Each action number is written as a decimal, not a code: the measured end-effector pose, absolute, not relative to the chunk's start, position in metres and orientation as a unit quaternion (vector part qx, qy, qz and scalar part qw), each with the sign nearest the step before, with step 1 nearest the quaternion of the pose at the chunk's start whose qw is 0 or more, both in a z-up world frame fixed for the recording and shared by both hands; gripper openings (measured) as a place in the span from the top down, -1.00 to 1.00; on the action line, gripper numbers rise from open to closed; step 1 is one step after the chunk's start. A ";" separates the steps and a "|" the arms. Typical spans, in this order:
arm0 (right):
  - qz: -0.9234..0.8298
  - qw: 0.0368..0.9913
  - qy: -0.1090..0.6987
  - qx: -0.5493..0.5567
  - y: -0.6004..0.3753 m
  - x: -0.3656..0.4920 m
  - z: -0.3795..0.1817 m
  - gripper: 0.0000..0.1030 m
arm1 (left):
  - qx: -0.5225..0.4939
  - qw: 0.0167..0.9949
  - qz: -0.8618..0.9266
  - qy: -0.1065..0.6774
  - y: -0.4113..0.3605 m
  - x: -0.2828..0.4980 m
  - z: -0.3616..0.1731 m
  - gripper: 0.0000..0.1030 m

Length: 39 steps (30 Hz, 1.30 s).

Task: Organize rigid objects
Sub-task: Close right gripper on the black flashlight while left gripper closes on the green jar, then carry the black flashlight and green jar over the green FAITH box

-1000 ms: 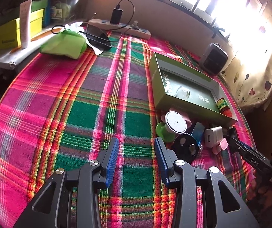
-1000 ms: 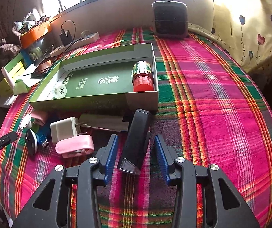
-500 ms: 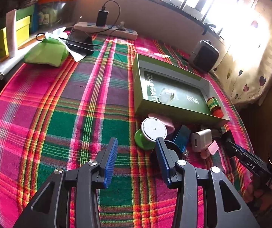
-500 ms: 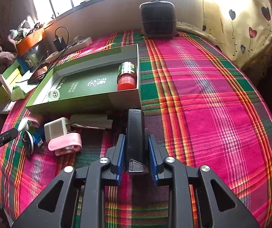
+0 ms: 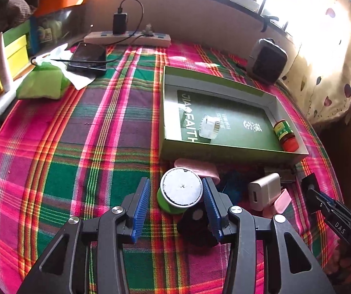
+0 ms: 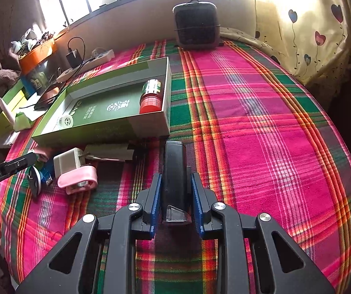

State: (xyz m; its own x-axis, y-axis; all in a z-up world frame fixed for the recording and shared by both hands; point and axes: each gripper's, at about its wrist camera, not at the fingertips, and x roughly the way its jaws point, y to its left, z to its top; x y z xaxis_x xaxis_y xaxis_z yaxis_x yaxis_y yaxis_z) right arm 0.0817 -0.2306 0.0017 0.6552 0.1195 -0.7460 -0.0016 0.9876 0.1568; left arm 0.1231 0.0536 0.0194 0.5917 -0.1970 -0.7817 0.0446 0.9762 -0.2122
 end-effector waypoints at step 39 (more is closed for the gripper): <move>0.043 0.917 0.391 0.065 -0.228 0.075 0.022 0.52 | -0.072 0.903 -0.061 0.420 0.057 0.116 0.044 0.37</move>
